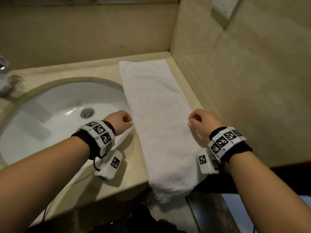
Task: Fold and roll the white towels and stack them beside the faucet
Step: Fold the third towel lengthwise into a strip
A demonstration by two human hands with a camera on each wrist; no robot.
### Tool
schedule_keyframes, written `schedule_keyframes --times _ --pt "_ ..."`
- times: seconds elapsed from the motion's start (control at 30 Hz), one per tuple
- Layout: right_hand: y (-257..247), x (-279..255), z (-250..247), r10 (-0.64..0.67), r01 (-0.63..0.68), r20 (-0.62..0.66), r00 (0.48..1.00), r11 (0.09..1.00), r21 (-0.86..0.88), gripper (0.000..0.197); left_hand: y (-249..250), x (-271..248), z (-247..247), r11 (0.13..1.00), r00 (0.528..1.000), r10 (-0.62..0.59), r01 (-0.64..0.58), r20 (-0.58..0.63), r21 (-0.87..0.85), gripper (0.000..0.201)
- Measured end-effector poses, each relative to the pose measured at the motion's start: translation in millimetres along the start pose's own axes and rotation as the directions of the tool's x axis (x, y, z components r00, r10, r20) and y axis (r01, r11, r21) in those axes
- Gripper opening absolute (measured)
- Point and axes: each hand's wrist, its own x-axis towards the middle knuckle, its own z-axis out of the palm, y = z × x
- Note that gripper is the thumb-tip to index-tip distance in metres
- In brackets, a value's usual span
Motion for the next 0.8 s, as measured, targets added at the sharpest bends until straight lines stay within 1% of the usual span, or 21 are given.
schedule_keyframes --times 0.1,0.17,0.2,0.3,0.4,0.43,0.5,0.6,0.67,0.7,0.77,0.8 --pt "-24.6 51.5 -1.8 -0.067 0.067 0.038 0.997 0.998 -0.014 0.008 6.1 32.0 -20.5 0.985 0.992 0.105 -0.095 -0.065 0.142 0.033" --pt "-38.9 89.4 -2.7 -0.11 0.115 0.069 0.992 0.991 -0.062 0.012 9.6 55.5 -30.7 0.956 0.982 0.174 -0.151 -0.07 0.25 0.04" --pt "-44.7 105.9 -3.2 -0.135 0.143 0.088 0.987 0.985 -0.093 0.015 11.1 65.8 -33.9 0.939 0.978 0.2 -0.173 -0.064 0.297 0.044" --pt "-62.7 152.5 -2.7 -0.191 0.216 0.159 0.969 0.965 -0.152 0.024 14.9 95.1 -43.9 0.902 0.974 0.224 -0.198 -0.026 0.384 0.052" --pt "-73.6 192.2 2.2 -0.184 0.237 0.249 0.951 0.95 -0.204 0.033 16.4 122.0 -49.8 0.865 0.969 0.241 -0.237 0.048 0.442 0.055" --pt "-73.5 201.9 4.0 -0.162 0.228 0.267 0.95 0.944 -0.24 0.035 16.4 130.0 -51.8 0.854 0.967 0.244 -0.247 0.067 0.457 0.054" --pt "-70.9 222.9 5.7 -0.118 0.192 0.255 0.96 0.939 -0.286 0.036 15.5 149.5 -58.6 0.844 0.967 0.245 -0.25 0.073 0.475 0.054" --pt "-65.7 243.7 8.1 -0.079 0.136 0.211 0.974 0.952 -0.273 0.035 9.6 172.9 -66.4 0.836 0.959 0.281 -0.259 0.028 0.483 0.067" --pt "-63.9 254.2 9.9 -0.097 0.166 0.244 0.965 0.946 -0.28 0.045 3.9 184.1 -68.9 0.815 0.943 0.333 -0.295 0.013 0.498 0.073" --pt "-63.9 257.1 8.3 -0.122 0.204 0.276 0.953 0.935 -0.291 0.053 1.9 186.7 -69.3 0.805 0.935 0.355 -0.31 0.008 0.505 0.075" --pt "-61.2 258.7 4.8 -0.171 0.278 0.322 0.931 0.905 -0.321 0.064 -0.2 191.9 -65.7 0.801 0.927 0.376 -0.323 -0.003 0.505 0.075" --pt "-59.8 258.3 2.0 -0.192 0.307 0.333 0.923 0.889 -0.34 0.067 1.0 194.3 -64.2 0.799 0.924 0.381 -0.321 -0.016 0.508 0.072"
